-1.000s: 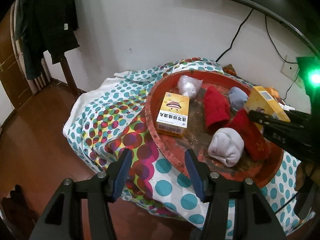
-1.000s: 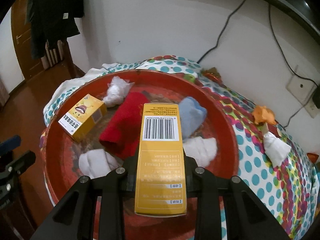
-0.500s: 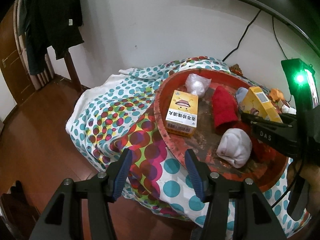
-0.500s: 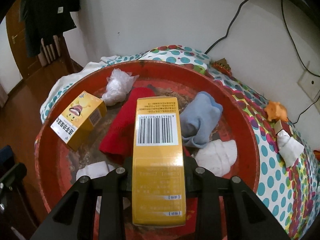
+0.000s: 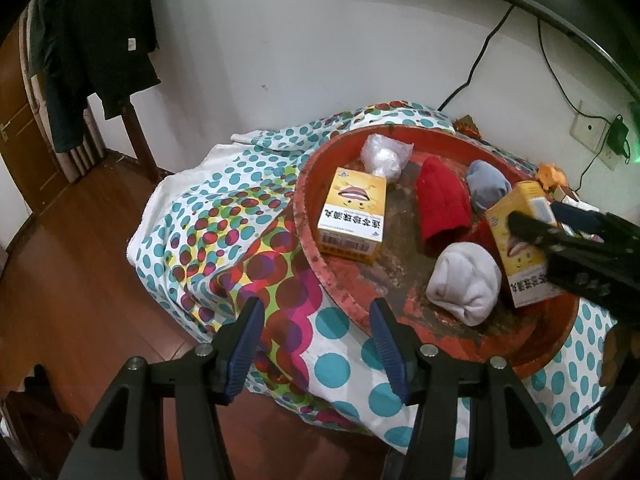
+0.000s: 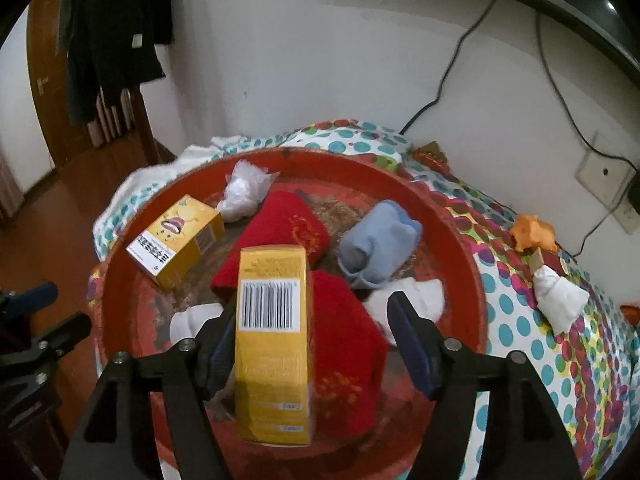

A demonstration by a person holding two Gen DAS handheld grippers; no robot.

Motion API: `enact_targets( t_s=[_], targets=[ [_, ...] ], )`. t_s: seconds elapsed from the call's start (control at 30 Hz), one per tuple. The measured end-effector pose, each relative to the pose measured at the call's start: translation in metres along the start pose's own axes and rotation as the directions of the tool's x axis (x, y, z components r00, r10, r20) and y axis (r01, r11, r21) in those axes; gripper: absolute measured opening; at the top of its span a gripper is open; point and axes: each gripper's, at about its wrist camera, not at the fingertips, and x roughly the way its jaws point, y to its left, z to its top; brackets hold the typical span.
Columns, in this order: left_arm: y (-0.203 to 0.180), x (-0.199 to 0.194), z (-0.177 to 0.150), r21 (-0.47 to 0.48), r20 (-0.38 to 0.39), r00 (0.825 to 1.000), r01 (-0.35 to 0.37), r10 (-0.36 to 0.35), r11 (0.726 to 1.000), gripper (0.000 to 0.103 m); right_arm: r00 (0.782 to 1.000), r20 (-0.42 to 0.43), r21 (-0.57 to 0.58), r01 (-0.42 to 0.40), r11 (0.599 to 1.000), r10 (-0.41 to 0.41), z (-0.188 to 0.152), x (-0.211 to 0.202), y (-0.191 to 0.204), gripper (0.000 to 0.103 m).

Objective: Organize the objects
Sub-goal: 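Lower the yellow box onto the tray and open the right tool, then grasp the white rolled towel with the right tool and lift it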

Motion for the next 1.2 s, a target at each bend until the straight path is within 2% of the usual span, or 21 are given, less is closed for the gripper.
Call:
enact_targets(
  t_s=[0.07, 0.3, 0.43, 0.67, 0.87, 0.97, 1.13, 1.2],
  targets=[
    [-0.003, 0.002, -0.001, 0.007, -0.008, 1.000, -0.004, 0.004, 1.000, 0.056, 1.000, 0.009, 0.013, -0.019, 1.000, 0.019, 0.000, -0.006, -0.009, 0.074],
    [-0.012, 0.000, -0.003, 0.042, 0.008, 1.000, -0.007, 0.007, 0.999, 0.056, 0.998, 0.055, 0.083, 0.023, 0.996, -0.028, -0.005, -0.026, -0.050, 0.078],
    [-0.014, 0.000, -0.004, 0.052, 0.006, 1.000, -0.006, 0.006, 0.999, 0.056, 0.992, 0.041, 0.120, 0.117, 0.986, -0.122, -0.010, -0.028, -0.092, 0.078],
    [-0.022, -0.002, -0.005, 0.084, 0.019, 1.000, -0.013, 0.011, 0.996, 0.056, 0.965, -0.016, 0.170, 0.260, 0.951, -0.261, -0.019, -0.023, -0.180, 0.079],
    [-0.036, -0.009, -0.007, 0.160, 0.051, 0.999, -0.010, 0.002, 0.987, 0.056, 0.964, -0.048, 0.112, 0.264, 0.958, -0.260, -0.021, 0.001, -0.225, 0.080],
    [-0.044, -0.013, -0.007, 0.202, 0.062, 0.997, 0.026, -0.039, 0.979, 0.056, 0.969, -0.054, 0.076, 0.246, 0.966, -0.243, -0.019, 0.022, -0.239, 0.083],
    [-0.066, -0.022, -0.002, 0.288, 0.071, 0.992, 0.076, -0.101, 0.955, 0.056, 0.973, -0.071, 0.035, 0.222, 0.974, -0.219, -0.019, 0.053, -0.256, 0.084],
    [-0.083, -0.024, 0.005, 0.352, 0.064, 0.991, 0.086, -0.115, 0.932, 0.056, 0.973, -0.077, 0.026, 0.218, 0.976, -0.216, -0.020, 0.062, -0.260, 0.084]
  ],
)
